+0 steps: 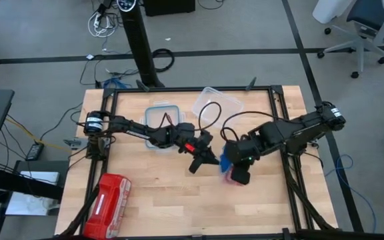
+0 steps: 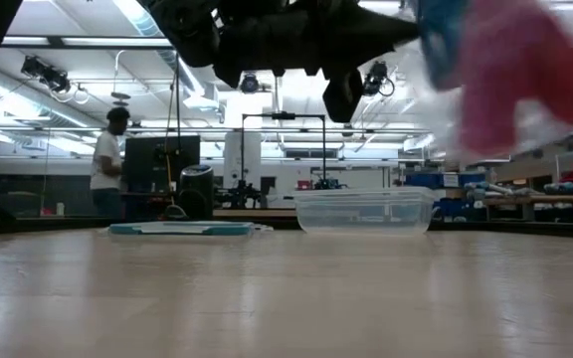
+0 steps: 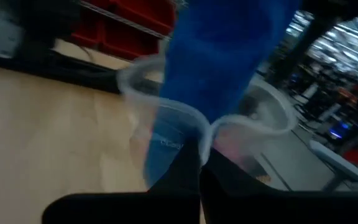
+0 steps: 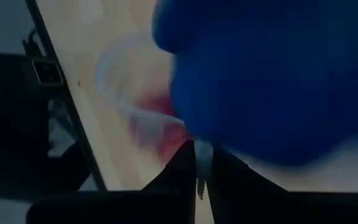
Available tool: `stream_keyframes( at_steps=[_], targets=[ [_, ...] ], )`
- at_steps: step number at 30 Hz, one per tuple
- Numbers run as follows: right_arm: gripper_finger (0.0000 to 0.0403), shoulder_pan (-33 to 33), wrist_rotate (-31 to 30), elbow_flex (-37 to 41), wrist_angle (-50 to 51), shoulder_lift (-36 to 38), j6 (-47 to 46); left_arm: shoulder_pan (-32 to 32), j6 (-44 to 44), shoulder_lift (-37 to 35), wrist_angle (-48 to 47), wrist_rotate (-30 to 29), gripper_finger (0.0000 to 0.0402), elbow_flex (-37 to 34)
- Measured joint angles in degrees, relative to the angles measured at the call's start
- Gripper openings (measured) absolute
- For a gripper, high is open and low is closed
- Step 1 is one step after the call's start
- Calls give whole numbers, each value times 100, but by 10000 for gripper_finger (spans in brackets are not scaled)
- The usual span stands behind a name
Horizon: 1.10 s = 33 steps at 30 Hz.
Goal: Roll bandage
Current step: Put the blue bandage into the transparent zip bag
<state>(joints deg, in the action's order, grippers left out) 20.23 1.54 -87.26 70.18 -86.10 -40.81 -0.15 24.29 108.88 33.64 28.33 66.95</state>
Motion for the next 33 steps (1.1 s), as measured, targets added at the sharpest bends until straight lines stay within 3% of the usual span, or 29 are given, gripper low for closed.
stream_keyframes(
  at_steps=[8, 12, 15, 18, 21, 22, 25, 27, 29, 32, 33],
  targets=[
    [20, 120, 372, 0, 441, 8, -192, 161, 161, -2, -375, 656, 0, 1],
    [20, 255, 163, 0, 908, 33, -651, 235, 135, -2, -478, 573, 0, 1],
    [20, 263, 511, 2, 290, 32, -283, 232, -29, -4, -458, 469, 0, 1],
    [18, 192, 159, -73, 754, 30, -527, 171, -136, -4, -432, 475, 0, 1],
    [18, 98, 686, -96, 20, 6, -26, 102, -146, -4, -340, 475, 0, 1],
    [18, 106, 589, -99, -195, -18, 159, 83, -185, -4, -344, 457, 0, 1],
    [18, -57, 127, -136, 495, -1, -209, 75, -163, -4, -291, 418, 0, 1],
    [19, -110, 564, -113, -117, 11, -11, 73, -132, -6, -232, 495, 0, 1],
    [20, -50, 564, -94, -504, -10, 276, 80, -28, -9, -229, 518, 0, 1],
    [19, -162, 153, -138, 845, 80, -422, 92, 167, -7, 9, 565, 0, 2],
    [19, -201, 261, -139, 651, 101, -380, 84, 138, -11, 31, 588, 0, 9]
  ],
)
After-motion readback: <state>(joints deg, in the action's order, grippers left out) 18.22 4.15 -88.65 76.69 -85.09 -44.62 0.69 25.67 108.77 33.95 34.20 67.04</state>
